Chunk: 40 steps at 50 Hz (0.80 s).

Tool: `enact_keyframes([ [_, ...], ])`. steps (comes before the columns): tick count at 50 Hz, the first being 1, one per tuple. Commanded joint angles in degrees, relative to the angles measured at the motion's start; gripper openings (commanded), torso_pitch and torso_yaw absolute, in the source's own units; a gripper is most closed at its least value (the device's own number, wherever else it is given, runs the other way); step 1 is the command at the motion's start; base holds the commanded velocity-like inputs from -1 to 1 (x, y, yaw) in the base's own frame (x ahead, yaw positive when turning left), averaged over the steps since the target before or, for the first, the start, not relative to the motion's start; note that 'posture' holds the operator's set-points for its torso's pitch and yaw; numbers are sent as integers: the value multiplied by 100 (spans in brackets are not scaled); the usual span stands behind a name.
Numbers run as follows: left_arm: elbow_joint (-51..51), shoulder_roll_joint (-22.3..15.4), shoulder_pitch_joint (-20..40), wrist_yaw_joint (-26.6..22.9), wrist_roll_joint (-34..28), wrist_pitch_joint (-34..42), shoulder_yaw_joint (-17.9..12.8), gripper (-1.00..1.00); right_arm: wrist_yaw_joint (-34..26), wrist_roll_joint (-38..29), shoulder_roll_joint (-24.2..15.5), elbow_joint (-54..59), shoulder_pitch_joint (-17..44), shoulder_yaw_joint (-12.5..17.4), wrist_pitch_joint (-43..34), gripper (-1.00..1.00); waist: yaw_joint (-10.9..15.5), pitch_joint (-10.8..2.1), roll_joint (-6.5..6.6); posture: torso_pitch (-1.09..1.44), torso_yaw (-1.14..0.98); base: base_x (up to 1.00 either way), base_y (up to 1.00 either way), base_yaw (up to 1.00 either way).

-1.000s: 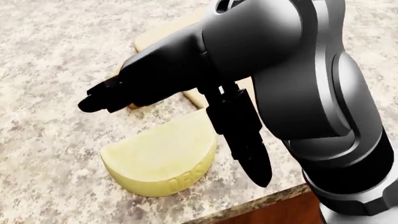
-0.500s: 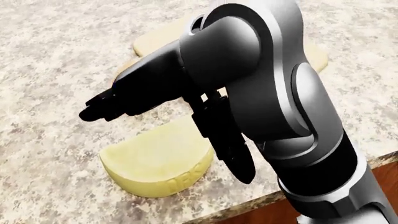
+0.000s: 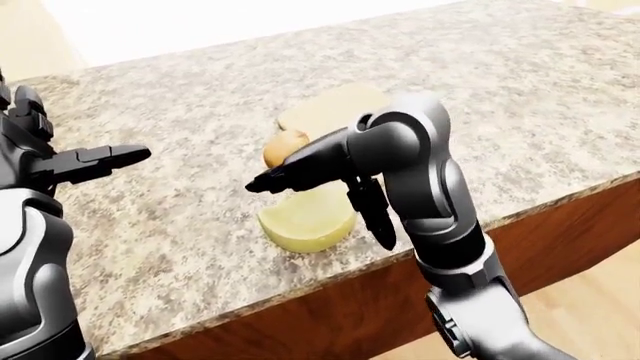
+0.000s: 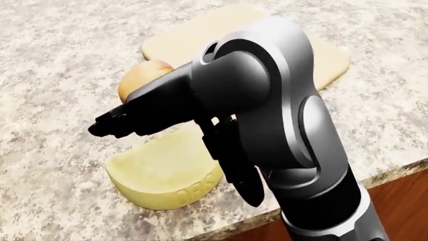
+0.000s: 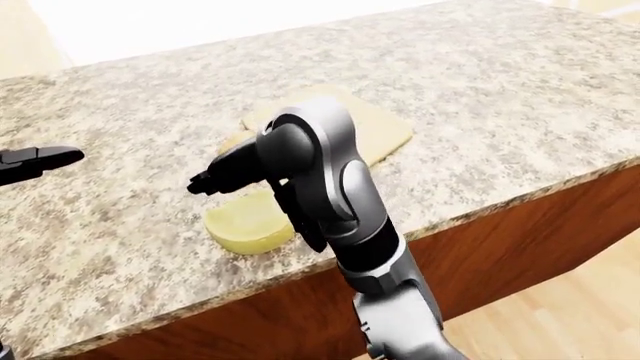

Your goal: Place the bread and cheese on the cutting board.

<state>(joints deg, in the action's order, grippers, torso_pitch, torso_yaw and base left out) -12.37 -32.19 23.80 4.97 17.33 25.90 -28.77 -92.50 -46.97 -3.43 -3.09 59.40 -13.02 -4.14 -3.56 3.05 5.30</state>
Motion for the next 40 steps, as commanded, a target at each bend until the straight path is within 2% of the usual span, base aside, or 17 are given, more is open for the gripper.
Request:
enact_keyframes([
  [1, -185, -129, 137, 13, -10, -157, -91, 100, 0, -149, 55, -121, 163, 133, 156, 100, -7, -147, 44, 0, 0, 0, 0, 0],
  [6, -193, -127, 124, 9, -4, -161, -100, 100, 0, -253, 153, -108, 105, 203, 237, 100, -5, -152, 46, 0, 0, 0, 0, 0],
  [15, -226, -115, 89, -2, -5, -152, -111, 100, 0, -337, 228, -245, -136, 160, 244, 100, -1, -164, 45, 0, 0, 0, 0, 0],
  [23, -228, -93, 83, -2, -22, -167, -102, 100, 7, -638, 515, -147, -314, 424, 626, 100, -4, -168, 52, 0, 0, 0, 0, 0],
  [32, -216, -76, 82, -7, -33, -185, -87, 100, 123, -769, 654, -96, -456, 500, 771, 100, -9, -180, 58, 0, 0, 0, 0, 0],
  [34, -243, -79, 71, -11, -23, -165, -101, 100, 127, -773, 657, -86, -465, 506, 781, 88, -10, -183, 58, 0, 0, 0, 0, 0],
  [37, -205, -69, 83, -9, -40, -198, -84, 100, 142, -782, 660, -72, -497, 500, 810, 57, -9, -183, 57, 0, 0, 0, 0, 0],
  [40, -221, -71, 76, -13, -29, -187, -95, 100, 181, -798, 679, -51, -510, 489, 828, 47, -9, -188, 60, 0, 0, 0, 0, 0],
])
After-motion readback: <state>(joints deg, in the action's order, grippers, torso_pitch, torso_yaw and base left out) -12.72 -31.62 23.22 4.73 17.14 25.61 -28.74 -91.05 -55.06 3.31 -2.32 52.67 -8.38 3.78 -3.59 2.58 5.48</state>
